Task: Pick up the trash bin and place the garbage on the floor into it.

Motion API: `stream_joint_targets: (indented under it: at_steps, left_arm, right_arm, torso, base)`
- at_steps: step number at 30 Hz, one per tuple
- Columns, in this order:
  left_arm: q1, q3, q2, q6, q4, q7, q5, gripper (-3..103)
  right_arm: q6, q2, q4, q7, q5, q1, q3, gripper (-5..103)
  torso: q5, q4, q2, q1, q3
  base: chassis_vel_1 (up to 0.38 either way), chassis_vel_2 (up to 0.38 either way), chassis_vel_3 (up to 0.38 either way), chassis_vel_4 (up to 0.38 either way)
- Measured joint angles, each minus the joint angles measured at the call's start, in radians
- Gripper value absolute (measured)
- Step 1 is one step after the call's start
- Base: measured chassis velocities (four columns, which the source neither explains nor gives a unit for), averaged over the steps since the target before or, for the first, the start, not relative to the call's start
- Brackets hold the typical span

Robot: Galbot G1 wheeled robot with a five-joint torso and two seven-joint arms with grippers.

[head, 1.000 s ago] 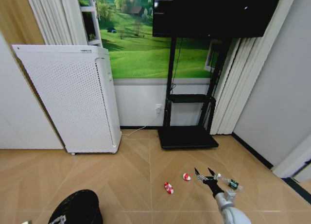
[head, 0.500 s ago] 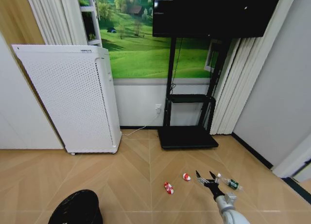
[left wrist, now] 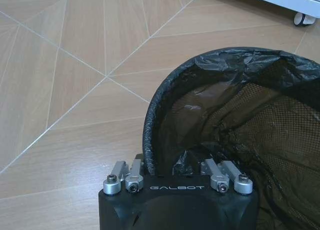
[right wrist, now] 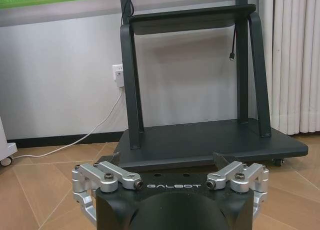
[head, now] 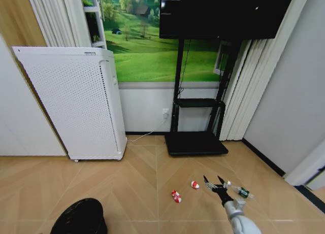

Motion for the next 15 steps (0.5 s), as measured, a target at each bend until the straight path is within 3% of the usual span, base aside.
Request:
stream_joint_targets:
  at_steps: [2,6,8,12,15]
  left_arm:
    - [-0.006,-0.001,0.005,-0.009,0.013,0.013,-0.001,32]
    - [-0.01,-0.001,0.006,-0.015,0.018,0.02,0.001,26]
    - [-0.016,-0.001,0.007,-0.019,0.021,0.033,0.003,11]
    - [-0.022,0.003,0.01,-0.026,0.021,0.044,0.008,6]
    - [-0.038,0.009,0.018,-0.067,0.026,0.089,0.057,4]
  right_arm:
    - [-0.007,-0.001,0.001,0.001,0.001,0.005,-0.002,100]
    - [-0.009,0.001,0.001,0.002,-0.002,0.008,-0.004,100]
    - [-0.014,0.004,0.002,0.005,-0.01,0.009,-0.007,100]
    - [-0.015,0.006,0.002,0.007,-0.014,0.011,-0.007,100]
    - [-0.017,0.008,-0.001,0.011,-0.017,0.016,-0.007,100]
  torso:
    - [0.0004,0.0,0.0,0.0,0.0]
    - [0.0004,-0.0001,0.0,0.0,0.0]
    - [0.0001,0.0,0.0,0.0,0.0]
    - [-0.0002,0.0,0.0,0.0,0.0]
    - [-0.0003,0.0001,0.0,0.0,0.0]
  base:
    - [0.0,0.0,0.0,0.0]
    - [0.0,0.0,0.0,0.0]
    - [0.0,0.0,0.0,0.0]
    - [0.0,0.0,0.0,0.0]
    - [0.0,0.0,0.0,0.0]
